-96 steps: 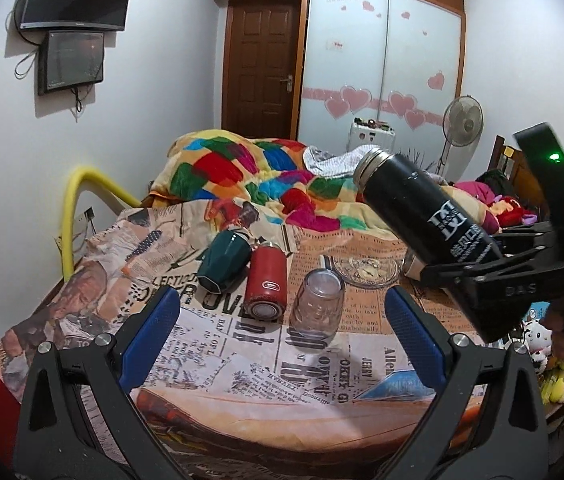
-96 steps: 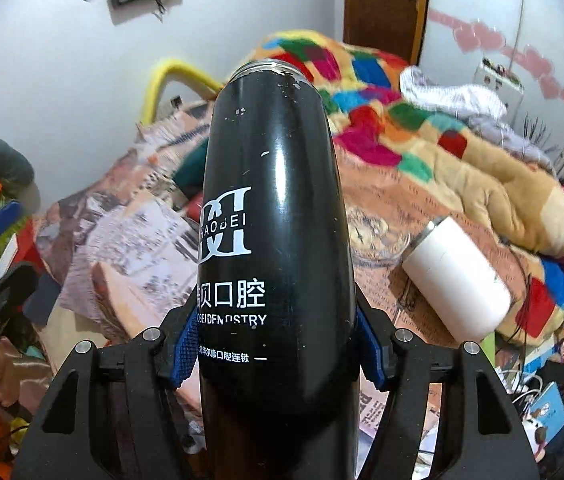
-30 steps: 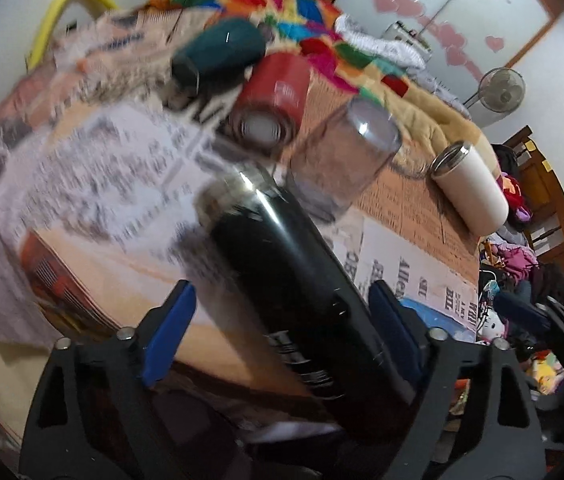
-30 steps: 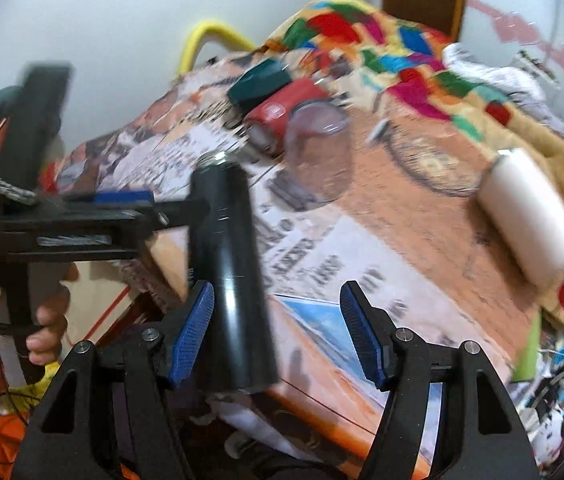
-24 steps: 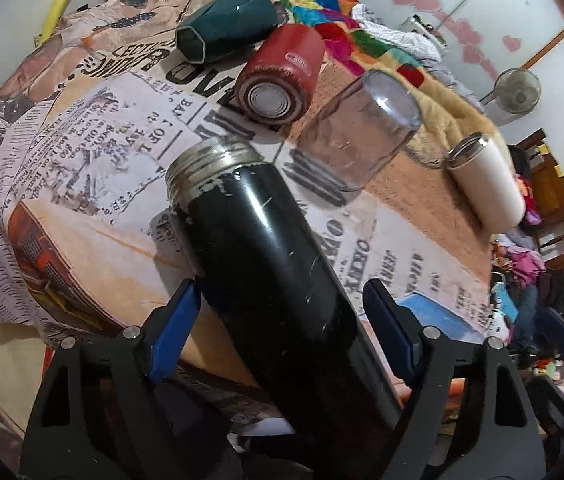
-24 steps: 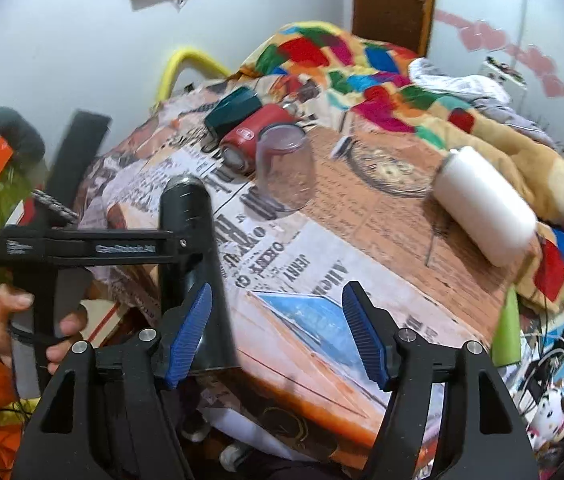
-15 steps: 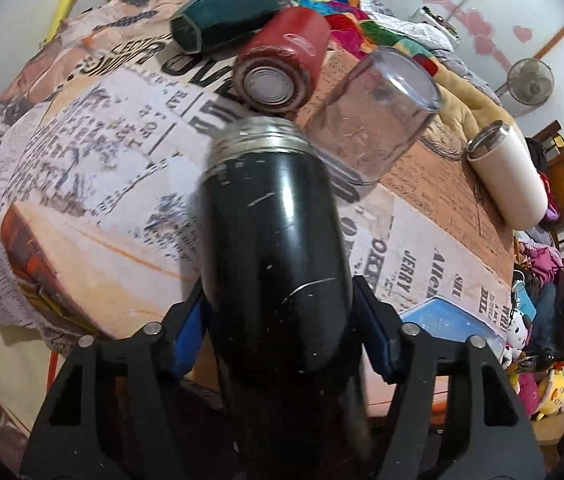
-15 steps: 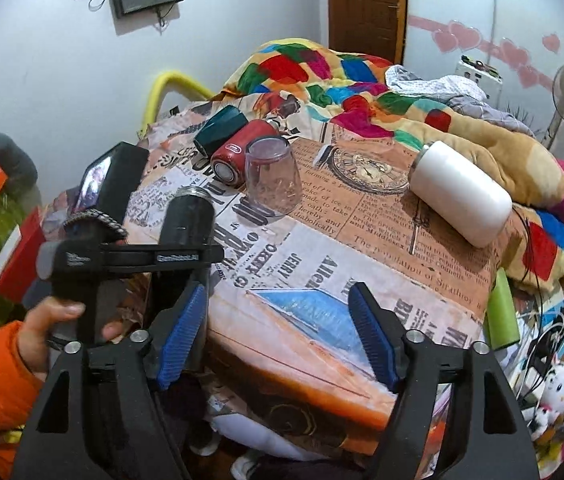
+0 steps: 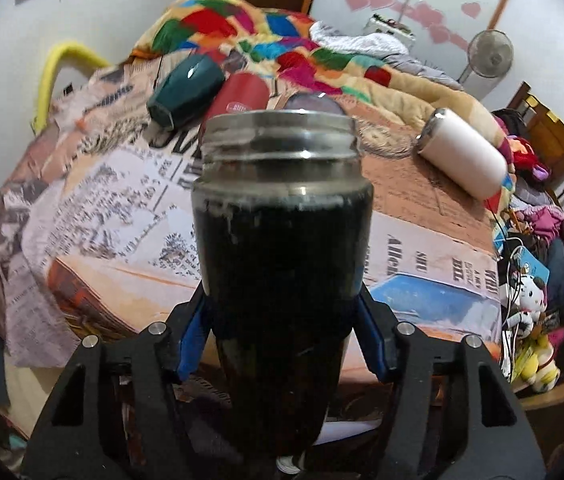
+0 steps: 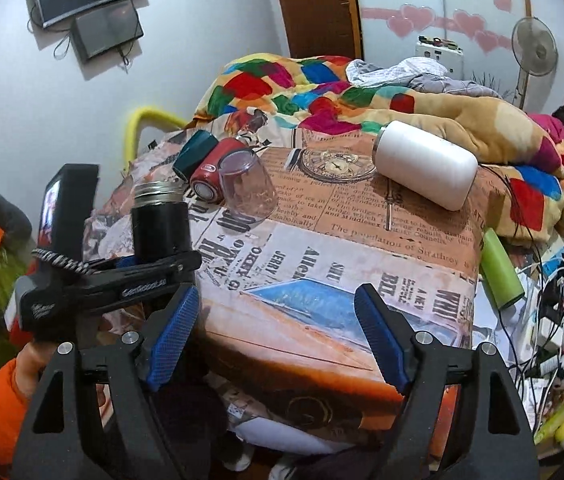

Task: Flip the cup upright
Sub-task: 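Grasp the thermos with the left gripper while the right gripper releases it, then rotate the thermos upright with the left gripper and set it on the newspaper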

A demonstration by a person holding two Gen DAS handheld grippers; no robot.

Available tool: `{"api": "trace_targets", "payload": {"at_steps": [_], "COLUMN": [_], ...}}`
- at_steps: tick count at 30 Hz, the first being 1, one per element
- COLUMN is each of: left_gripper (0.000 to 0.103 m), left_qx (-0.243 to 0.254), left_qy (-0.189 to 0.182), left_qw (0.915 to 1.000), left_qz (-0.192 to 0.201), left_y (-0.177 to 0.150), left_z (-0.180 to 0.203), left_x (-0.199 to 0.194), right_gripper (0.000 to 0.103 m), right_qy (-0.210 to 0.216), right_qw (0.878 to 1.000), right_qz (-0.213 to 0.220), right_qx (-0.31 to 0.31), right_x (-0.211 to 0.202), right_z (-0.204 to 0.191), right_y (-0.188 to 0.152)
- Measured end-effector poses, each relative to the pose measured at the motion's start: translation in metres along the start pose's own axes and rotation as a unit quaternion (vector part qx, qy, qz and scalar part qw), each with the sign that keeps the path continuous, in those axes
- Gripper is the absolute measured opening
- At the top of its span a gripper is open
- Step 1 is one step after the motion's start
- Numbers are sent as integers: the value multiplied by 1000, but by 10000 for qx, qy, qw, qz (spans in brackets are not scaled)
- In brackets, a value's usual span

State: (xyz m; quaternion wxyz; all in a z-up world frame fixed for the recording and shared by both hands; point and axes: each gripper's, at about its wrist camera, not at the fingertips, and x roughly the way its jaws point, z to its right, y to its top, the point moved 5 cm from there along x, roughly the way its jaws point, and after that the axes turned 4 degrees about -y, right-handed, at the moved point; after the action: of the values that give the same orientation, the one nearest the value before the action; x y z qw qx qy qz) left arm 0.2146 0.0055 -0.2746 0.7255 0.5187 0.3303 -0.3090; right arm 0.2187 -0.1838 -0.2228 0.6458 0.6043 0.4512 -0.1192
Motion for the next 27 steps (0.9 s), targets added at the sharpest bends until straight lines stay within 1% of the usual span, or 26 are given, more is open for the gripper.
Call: {"api": "trace_targets", "payload": {"at_steps": [3, 5, 7, 9, 12, 15, 19, 22, 27], "left_gripper": [64, 64, 64, 64, 64, 64, 64, 64, 64], "left_qx": [305, 475, 594, 650, 710, 792, 959, 1043, 1208], "left_qy": [124, 281, 347, 309, 141, 57, -71, -120, -89], "left_qw": [9990, 9971, 9950, 9936, 9914, 9891, 9866, 9866, 9862], "left_qz": [300, 526, 729, 871, 1090, 1243, 1315, 1249, 1131], "left_y": [0, 4, 9, 16, 31, 45, 63, 72, 78], "left_z": [10, 16, 22, 26, 34, 42, 55, 64, 76], "left_x": [-20, -33, -44, -52, -65, -67, -59, -44, -18], "right_gripper": [78, 78, 78, 78, 78, 78, 78, 78, 78], "right_qy": [-42, -81, -130, -166, -221, -244, -363, -415, -513], "right_qw": [10000, 9999, 9997, 9997, 9995, 9993, 9986, 9982, 9981], "right_qz": [84, 146, 183, 194, 238, 282, 384, 428, 335], "right_qx": [5, -24, -57, -68, -45, -13, 2, 26, 8], "right_x": [-5, -8, -8, -8, -7, -8, -9, -8, 2], "right_z": [1, 1, 0, 1, 5, 7, 11, 14, 17], "right_y": [1, 1, 4, 4, 7, 9, 14, 17, 16]}}
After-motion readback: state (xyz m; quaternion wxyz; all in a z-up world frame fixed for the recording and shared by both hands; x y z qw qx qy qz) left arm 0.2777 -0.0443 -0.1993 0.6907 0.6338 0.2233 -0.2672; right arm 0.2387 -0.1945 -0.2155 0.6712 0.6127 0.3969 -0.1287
